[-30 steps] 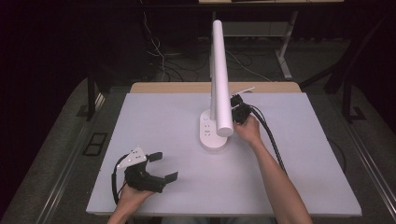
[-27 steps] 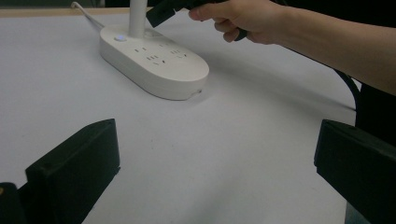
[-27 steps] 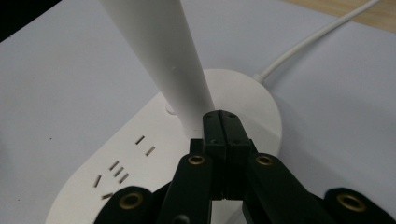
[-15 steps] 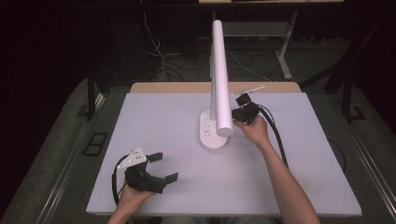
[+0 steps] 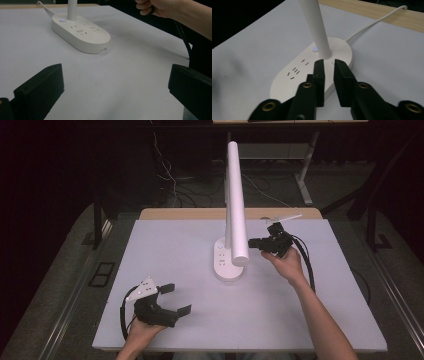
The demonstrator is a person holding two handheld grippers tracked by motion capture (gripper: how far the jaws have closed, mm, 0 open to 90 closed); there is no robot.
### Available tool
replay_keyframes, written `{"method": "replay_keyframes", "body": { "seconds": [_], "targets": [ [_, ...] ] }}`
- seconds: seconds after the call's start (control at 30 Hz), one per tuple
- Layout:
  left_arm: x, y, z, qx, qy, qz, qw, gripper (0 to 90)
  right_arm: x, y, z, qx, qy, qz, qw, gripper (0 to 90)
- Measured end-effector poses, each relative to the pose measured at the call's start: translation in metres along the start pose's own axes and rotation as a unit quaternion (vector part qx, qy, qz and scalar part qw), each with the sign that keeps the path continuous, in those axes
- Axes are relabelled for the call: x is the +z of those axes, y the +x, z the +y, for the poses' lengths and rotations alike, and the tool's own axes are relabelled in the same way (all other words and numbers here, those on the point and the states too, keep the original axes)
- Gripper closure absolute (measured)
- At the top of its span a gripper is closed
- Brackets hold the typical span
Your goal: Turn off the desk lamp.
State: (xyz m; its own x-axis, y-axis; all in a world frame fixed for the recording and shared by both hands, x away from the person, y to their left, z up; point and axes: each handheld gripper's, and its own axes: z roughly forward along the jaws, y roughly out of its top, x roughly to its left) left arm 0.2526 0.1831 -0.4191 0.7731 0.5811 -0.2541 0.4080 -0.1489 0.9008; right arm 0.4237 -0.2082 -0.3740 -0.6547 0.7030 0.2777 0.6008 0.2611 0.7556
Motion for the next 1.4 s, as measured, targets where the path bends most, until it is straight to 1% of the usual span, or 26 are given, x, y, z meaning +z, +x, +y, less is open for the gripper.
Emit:
{"method": "replay_keyframes", "body": {
  "seconds": [0.03, 0.07, 0.17, 0.23, 0.3, 0.33, 0.4, 0.43, 0.47, 0.5, 0.53, 0.63, 0.7, 0.83, 0.97, 1.0, 1.07, 1.17, 1.4],
  "targets": [
    [0.000, 0.000, 0.000, 0.000, 0.000, 0.000, 1.0000, 0.0, -0.004, 0.001, -0.001, 0.004, -0.003, 0.000, 1.0000, 75.3],
    [0.000, 0.000, 0.000, 0.000, 0.000, 0.001, 1.0000, 0.0, -0.008, 0.001, -0.002, 0.004, -0.006, -0.001, 1.0000, 71.7],
    [0.000, 0.000, 0.000, 0.002, 0.000, 0.001, 1.0000, 0.0, -0.020, 0.003, -0.008, 0.016, -0.015, -0.005, 0.9997, 60.8],
    [0.000, 0.000, 0.000, 0.002, 0.001, 0.001, 1.0000, 0.0, -0.028, 0.005, -0.012, 0.015, -0.020, -0.014, 0.9996, 50.2],
    [0.000, -0.001, 0.000, 0.003, 0.001, 0.001, 1.0000, 0.0, -0.036, 0.008, -0.016, 0.018, -0.029, -0.017, 0.9993, 39.2],
    [0.000, -0.001, 0.000, 0.002, 0.001, 0.001, 1.0000, 0.0, -0.040, 0.010, -0.018, 0.017, -0.032, -0.017, 0.9992, 32.9],
    [0.000, -0.001, 0.000, 0.003, 0.001, 0.002, 1.0000, 0.0, -0.047, 0.012, -0.023, 0.016, -0.032, -0.012, 0.9993, 16.6],
    [0.000, -0.001, 0.000, 0.002, 0.000, 0.002, 1.0000, 0.0, -0.049, 0.014, -0.026, 0.016, -0.031, -0.013, 0.9993, 11.8],
    [0.000, -0.001, 0.000, 0.002, 0.000, 0.002, 1.0000, 0.0, -0.052, 0.015, -0.029, 0.014, -0.032, -0.011, 0.9993, 11.1],
    [0.000, -0.001, 0.000, 0.002, 0.000, 0.002, 1.0000, 0.0, -0.055, 0.017, -0.033, 0.015, -0.037, -0.013, 0.9991, 8.4],
    [0.000, -0.001, 0.000, 0.002, 0.000, 0.002, 1.0000, 0.0, -0.058, 0.018, -0.036, 0.015, -0.036, -0.011, 0.9992, 0.1],
    [0.000, -0.001, 0.000, 0.002, 0.000, 0.002, 1.0000, 0.0, -0.065, 0.022, -0.046, 0.012, -0.034, -0.002, 0.9993, 0.6],
    [0.000, -0.001, 0.000, 0.002, 0.000, 0.002, 1.0000, 0.0, -0.070, 0.025, -0.051, 0.008, -0.034, -0.003, 0.9994, 0.6],
    [-0.001, -0.002, 0.000, 0.002, 0.000, 0.003, 1.0000, 0.0, -0.082, 0.031, -0.064, 0.011, -0.038, 0.001, 0.9992, 0.6],
    [-0.001, -0.002, 0.000, 0.004, 0.000, 0.003, 1.0000, 0.0, -0.092, 0.035, -0.078, 0.011, -0.041, -0.005, 0.9991, 0.7],
    [-0.001, -0.002, 0.000, 0.003, 0.000, 0.003, 1.0000, 0.0, -0.095, 0.036, -0.081, 0.015, -0.041, -0.008, 0.9990, 0.7],
    [-0.001, -0.002, 0.000, 0.006, 0.002, 0.003, 1.0000, 0.0, -0.099, 0.038, -0.090, 0.024, -0.045, -0.005, 0.9987, 0.7],
    [-0.001, -0.003, 0.000, 0.005, 0.002, 0.003, 1.0000, 0.0, -0.105, 0.041, -0.103, 0.021, -0.042, -0.018, 0.9987, 0.7],
    [-0.001, -0.003, 0.000, 0.005, 0.002, 0.004, 1.0000, 0.0, -0.116, 0.041, -0.132, 0.030, -0.052, -0.028, 0.9978, 0.7]
  ]
}}
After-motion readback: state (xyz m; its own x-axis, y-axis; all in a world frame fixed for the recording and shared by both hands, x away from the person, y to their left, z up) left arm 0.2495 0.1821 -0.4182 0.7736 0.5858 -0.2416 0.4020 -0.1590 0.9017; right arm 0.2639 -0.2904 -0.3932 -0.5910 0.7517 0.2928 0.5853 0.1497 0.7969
